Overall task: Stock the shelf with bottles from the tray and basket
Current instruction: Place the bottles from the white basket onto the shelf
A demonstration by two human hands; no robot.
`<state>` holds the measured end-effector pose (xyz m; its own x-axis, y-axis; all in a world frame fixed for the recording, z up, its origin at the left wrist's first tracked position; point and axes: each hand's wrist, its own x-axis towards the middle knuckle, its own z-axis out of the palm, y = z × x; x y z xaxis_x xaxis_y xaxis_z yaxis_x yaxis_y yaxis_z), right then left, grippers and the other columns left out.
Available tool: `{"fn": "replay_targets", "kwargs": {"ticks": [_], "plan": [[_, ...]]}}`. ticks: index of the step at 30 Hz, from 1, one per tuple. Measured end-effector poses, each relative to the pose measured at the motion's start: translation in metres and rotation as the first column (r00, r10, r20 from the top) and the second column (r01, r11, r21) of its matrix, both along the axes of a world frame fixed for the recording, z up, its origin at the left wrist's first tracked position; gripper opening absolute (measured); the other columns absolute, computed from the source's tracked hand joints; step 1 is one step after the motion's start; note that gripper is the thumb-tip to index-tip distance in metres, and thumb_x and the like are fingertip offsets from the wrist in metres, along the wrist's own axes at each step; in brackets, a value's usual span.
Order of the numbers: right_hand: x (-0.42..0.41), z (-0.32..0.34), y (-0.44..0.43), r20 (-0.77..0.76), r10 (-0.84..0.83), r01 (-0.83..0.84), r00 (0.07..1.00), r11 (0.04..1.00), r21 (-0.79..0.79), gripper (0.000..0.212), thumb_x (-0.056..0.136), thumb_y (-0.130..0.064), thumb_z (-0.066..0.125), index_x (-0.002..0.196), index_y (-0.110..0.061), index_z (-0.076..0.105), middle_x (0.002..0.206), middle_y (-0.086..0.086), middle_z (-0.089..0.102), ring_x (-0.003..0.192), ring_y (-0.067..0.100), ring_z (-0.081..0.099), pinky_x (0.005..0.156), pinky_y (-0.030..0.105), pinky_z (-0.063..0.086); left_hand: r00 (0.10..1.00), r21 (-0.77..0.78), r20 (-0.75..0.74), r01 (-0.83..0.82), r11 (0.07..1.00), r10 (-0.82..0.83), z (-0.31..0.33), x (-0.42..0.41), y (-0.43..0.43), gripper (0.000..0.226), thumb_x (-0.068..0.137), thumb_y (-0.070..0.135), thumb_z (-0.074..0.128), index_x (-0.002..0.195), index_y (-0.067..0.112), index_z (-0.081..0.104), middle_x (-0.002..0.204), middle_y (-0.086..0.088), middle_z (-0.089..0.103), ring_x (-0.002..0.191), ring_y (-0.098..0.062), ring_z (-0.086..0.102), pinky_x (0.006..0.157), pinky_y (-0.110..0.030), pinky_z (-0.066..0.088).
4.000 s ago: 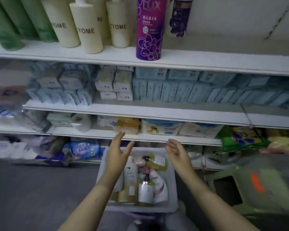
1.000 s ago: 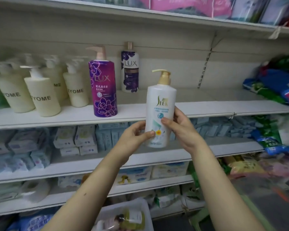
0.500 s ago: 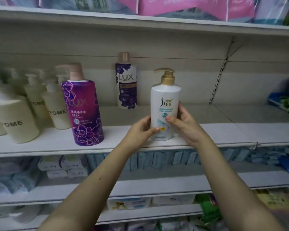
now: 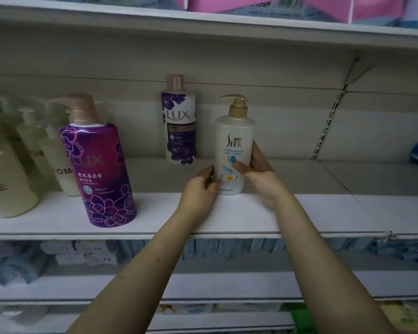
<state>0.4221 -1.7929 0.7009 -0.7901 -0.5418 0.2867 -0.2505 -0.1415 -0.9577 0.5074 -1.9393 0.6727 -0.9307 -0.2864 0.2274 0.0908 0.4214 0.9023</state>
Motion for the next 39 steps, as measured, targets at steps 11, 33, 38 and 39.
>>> {"fn": "replay_targets", "kwargs": {"ticks": [11, 33, 38, 39], "plan": [[0.049, -0.006, 0.009, 0.088, -0.234, 0.244, 0.968, 0.963, -0.114, 0.066, 0.095, -0.009, 0.058, 0.151, -0.026, 0.028, 0.150, -0.007, 0.038, 0.125, 0.002, 0.047, 0.080, 0.006, 0.048, 0.996, 0.069, 0.028, -0.091, 0.993, 0.089, 0.011, 0.030, 0.008, 0.042, 0.096, 0.014, 0.056, 0.137, 0.006, 0.051, 0.137, -0.005, 0.057, 0.125, -0.016, 0.053, 0.100, -0.020, 0.038], [0.332, -0.133, 0.001, 0.357, -0.234, 0.240, 0.904, 0.970, 0.028, 0.049, 0.091, -0.020, 0.064, 0.136, -0.032, 0.050, 0.130, -0.009, 0.062, 0.118, -0.002, 0.057, 0.104, 0.029, 0.044, 0.993, 0.488, 0.120, -0.069, 0.870, 0.011, -0.085, 0.320, -0.025, 0.037, 0.088, 0.028, 0.062, 0.125, 0.023, 0.061, 0.126, 0.012, 0.065, 0.119, -0.006, 0.059, 0.107, -0.038, 0.044], [0.374, -0.191, 0.002, 0.481, -0.245, 0.210, 0.842, 0.969, 0.127, 0.046, 0.090, -0.017, 0.064, 0.133, -0.031, 0.052, 0.128, -0.009, 0.063, 0.116, -0.001, 0.058, 0.102, 0.026, 0.045, 0.959, 0.522, 0.281, -0.187, 0.832, 0.039, -0.145, 0.372, -0.035, 0.032, 0.091, 0.025, 0.062, 0.122, 0.026, 0.063, 0.121, 0.013, 0.067, 0.117, -0.005, 0.060, 0.106, -0.036, 0.044], [0.382, -0.202, 0.002, 0.504, -0.252, 0.201, 0.826, 0.968, 0.153, 0.046, 0.091, -0.017, 0.064, 0.133, -0.029, 0.051, 0.127, -0.008, 0.063, 0.117, 0.002, 0.058, 0.103, 0.027, 0.045, 0.948, 0.524, 0.315, -0.219, 0.823, 0.051, -0.157, 0.382, -0.037, 0.032, 0.092, 0.025, 0.062, 0.123, 0.025, 0.063, 0.122, 0.011, 0.067, 0.117, -0.006, 0.060, 0.106, -0.037, 0.044]]}}
